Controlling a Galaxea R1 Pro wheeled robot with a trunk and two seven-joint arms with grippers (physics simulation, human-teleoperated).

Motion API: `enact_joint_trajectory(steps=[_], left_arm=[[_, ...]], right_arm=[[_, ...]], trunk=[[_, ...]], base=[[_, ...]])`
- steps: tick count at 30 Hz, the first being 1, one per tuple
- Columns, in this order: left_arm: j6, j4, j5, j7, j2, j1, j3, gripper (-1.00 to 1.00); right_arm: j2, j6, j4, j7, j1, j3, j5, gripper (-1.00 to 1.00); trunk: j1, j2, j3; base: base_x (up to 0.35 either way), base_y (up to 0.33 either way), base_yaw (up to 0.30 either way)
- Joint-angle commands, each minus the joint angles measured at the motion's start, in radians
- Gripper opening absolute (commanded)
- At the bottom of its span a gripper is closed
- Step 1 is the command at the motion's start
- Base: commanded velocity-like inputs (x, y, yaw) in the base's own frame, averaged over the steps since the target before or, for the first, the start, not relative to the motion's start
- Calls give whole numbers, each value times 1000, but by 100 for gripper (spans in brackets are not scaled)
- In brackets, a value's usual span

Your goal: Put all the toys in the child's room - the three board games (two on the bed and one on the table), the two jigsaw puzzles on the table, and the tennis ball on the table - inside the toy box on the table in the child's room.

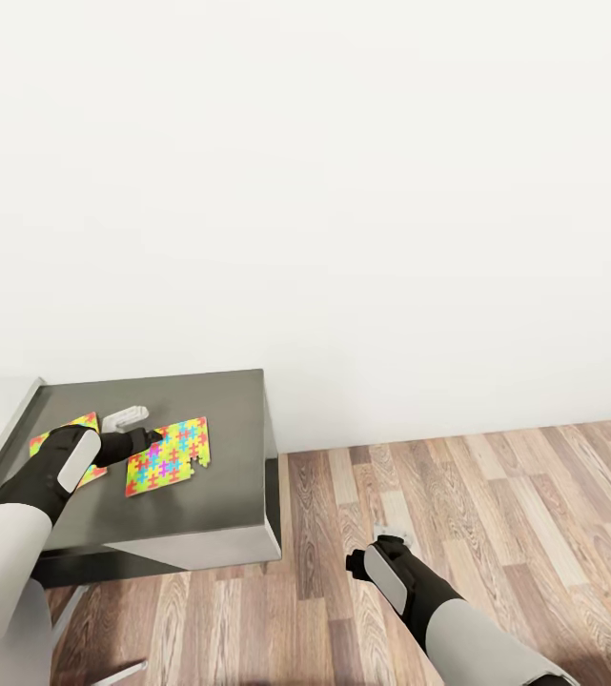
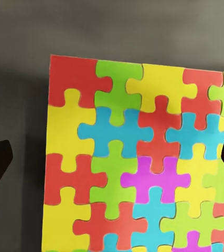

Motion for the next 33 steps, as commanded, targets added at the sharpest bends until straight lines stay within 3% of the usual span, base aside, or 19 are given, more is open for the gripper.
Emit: enact_joint_trajectory(steps=[1, 33], left_arm=[[5, -1, 4, 1, 0, 0, 1, 100], [5, -1, 2, 0, 0, 0, -1, 100]], right_arm=[[-1, 3, -2, -9, -1, 8, -10, 100], [-1, 2, -2, -9, -1, 8, -10, 100]], trunk=[[1, -2, -2], [1, -2, -2]], base=[[0, 0, 0], [0, -83, 0]])
